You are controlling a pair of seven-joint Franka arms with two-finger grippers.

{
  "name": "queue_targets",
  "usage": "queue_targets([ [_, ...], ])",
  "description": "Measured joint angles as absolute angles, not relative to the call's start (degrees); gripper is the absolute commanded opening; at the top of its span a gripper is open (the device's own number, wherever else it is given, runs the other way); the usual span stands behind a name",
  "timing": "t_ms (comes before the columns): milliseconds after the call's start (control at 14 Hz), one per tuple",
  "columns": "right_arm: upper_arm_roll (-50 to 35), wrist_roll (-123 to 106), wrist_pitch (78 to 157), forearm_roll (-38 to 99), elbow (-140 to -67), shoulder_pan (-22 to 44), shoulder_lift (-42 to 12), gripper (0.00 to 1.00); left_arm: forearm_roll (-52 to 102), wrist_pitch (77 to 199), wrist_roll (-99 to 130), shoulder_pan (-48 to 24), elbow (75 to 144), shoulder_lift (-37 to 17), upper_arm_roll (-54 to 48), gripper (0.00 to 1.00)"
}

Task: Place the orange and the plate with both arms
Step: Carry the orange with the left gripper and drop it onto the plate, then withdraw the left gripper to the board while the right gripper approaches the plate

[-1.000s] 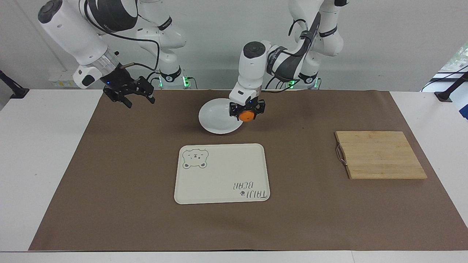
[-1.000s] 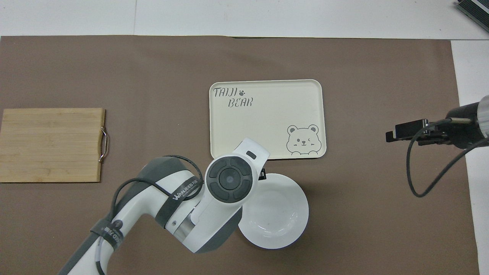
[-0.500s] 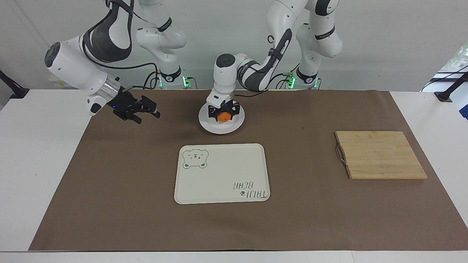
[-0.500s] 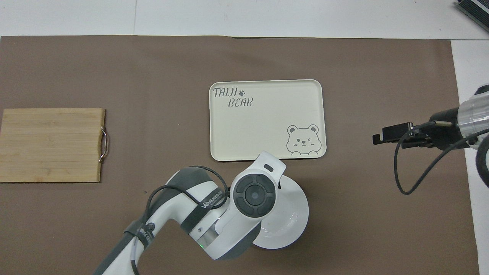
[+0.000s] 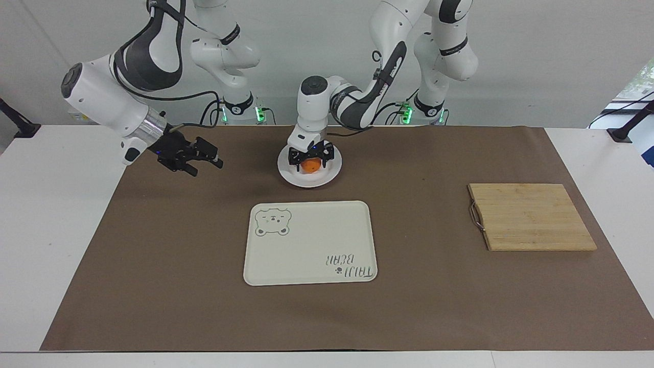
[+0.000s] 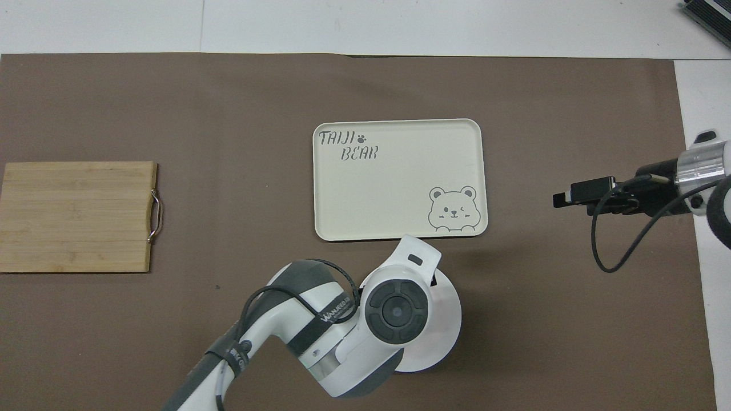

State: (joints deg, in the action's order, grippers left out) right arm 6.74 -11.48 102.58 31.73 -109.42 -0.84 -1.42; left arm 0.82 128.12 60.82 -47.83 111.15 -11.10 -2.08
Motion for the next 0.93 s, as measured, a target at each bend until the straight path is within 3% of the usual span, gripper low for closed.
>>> queue_targets([
  [429,6.5,-11.6,102.8,42.3,-113.6,-0.3,-3.7,1.00,0.8,116.2,41.0,-34.4,106.4,-6.0,-1.3,1.00],
  [929,6.4,-18.6,104.1,48.5,-119.1,-0.3,-7.2,1.00,0.8,106.1,13.3,-16.3,97.6,-5.1,-1.1,1.00],
])
